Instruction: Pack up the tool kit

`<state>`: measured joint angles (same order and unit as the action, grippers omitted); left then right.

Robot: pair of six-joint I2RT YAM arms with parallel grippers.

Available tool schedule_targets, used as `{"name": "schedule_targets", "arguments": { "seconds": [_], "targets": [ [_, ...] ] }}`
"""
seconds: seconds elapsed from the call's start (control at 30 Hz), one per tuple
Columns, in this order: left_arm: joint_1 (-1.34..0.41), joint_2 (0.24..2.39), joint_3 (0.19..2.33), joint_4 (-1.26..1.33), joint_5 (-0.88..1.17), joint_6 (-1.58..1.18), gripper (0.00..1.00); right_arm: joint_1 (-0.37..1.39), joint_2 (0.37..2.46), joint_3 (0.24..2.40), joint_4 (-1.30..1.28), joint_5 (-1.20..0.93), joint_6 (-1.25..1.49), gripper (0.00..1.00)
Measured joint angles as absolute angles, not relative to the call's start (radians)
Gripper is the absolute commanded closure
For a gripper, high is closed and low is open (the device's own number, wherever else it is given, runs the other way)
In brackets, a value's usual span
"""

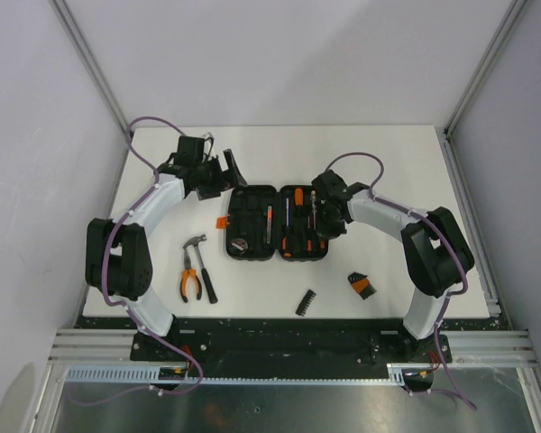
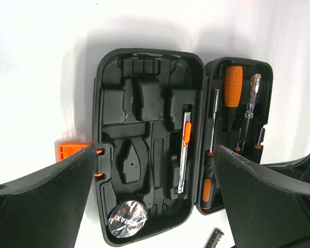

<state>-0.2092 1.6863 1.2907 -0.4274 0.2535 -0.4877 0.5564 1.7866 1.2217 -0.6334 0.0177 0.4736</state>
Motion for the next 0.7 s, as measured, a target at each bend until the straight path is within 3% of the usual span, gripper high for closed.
{"name": "schedule_targets", "arguments": {
  "seconds": [0.23, 0.5, 0.7],
  "targets": [
    [-0.209, 1.686, 1.291, -0.427, 0.264, -0.487, 0.01, 0.567, 1.797, 1.233, -0.645, 0.038, 0.484, 0.95],
    [-0.209, 1.686, 1.291, -0.427, 0.266, -0.487, 0.01, 0.581, 1.797, 1.235, -0.646, 0.044, 0.508, 0.65],
    [-0.209, 1.686, 1.291, -0.427, 0.266, -0.485, 0.01, 0.583, 1.796, 1.238, -0.646, 0.045, 0.524, 0.59]
  ]
}}
